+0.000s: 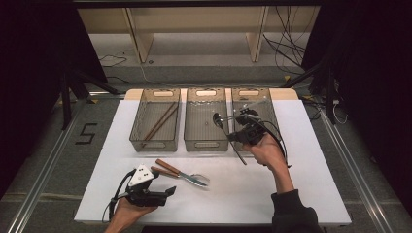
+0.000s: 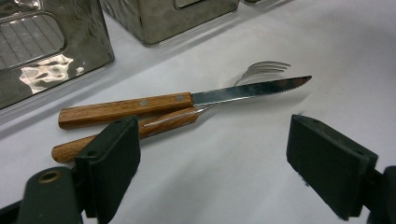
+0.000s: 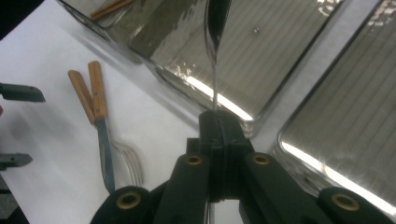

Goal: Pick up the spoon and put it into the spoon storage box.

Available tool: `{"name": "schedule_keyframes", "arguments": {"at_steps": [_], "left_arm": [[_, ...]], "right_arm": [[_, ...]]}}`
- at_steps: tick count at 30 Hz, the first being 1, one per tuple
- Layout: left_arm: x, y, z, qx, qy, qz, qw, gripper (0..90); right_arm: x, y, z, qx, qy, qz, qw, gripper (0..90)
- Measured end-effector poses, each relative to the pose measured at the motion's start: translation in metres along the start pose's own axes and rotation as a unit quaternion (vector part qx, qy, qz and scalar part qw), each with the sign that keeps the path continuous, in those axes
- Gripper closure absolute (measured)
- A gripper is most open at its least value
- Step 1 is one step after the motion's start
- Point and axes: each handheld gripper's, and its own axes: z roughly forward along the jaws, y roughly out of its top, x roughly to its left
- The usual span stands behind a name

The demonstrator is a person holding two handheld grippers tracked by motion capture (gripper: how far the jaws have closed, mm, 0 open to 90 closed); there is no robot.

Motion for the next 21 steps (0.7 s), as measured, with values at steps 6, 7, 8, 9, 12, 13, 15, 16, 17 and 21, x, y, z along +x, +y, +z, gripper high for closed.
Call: {"name": "schedule_keyframes", "arguments": {"at_steps": [6,7,8,9,12,13,15,16,17,21], "left_arm": [[0.000,0.000,0.000,0.000,-0.001,0.000,1.0000,17.3],[0.000,0.000,0.000,-0.001,-0.001,0.000,1.0000,17.3],[0.000,0.000,0.000,-0.001,-0.001,0.000,1.0000,17.3],[0.000,0.000,0.000,-0.001,-0.001,-0.001,1.0000,17.3],[0.000,0.000,0.000,0.000,-0.001,0.000,1.0000,17.3],[0.000,0.000,0.000,-0.001,-0.001,-0.001,1.0000,17.3],[0.000,0.000,-0.001,-0.001,-0.001,0.000,1.0000,17.3],[0.001,0.000,-0.001,-0.002,-0.001,0.000,1.0000,17.3],[0.001,0.000,-0.001,-0.002,-0.001,0.000,1.0000,17.3],[0.000,0.000,0.000,0.000,-0.003,0.000,1.0000,17.3]], "right_arm": [[0.003,0.015,0.006,-0.005,0.001,0.001,1.0000,90.0],[0.003,0.017,0.007,-0.003,0.001,-0.001,1.0000,90.0],[0.004,0.019,0.009,-0.003,0.001,0.000,1.0000,90.0],[0.004,0.021,0.010,-0.003,0.003,-0.002,1.0000,90.0],[0.004,0.027,0.014,-0.002,0.007,-0.002,1.0000,90.0],[0.004,0.029,0.015,-0.002,0.007,0.000,1.0000,90.0],[0.003,0.034,0.017,-0.003,0.009,-0.002,1.0000,90.0],[0.004,0.036,0.017,-0.004,0.010,-0.001,0.9999,90.0],[0.004,0.039,0.017,-0.005,0.011,-0.002,0.9999,90.0],[0.005,0.050,0.019,-0.002,0.009,-0.005,0.9999,90.0]]}}
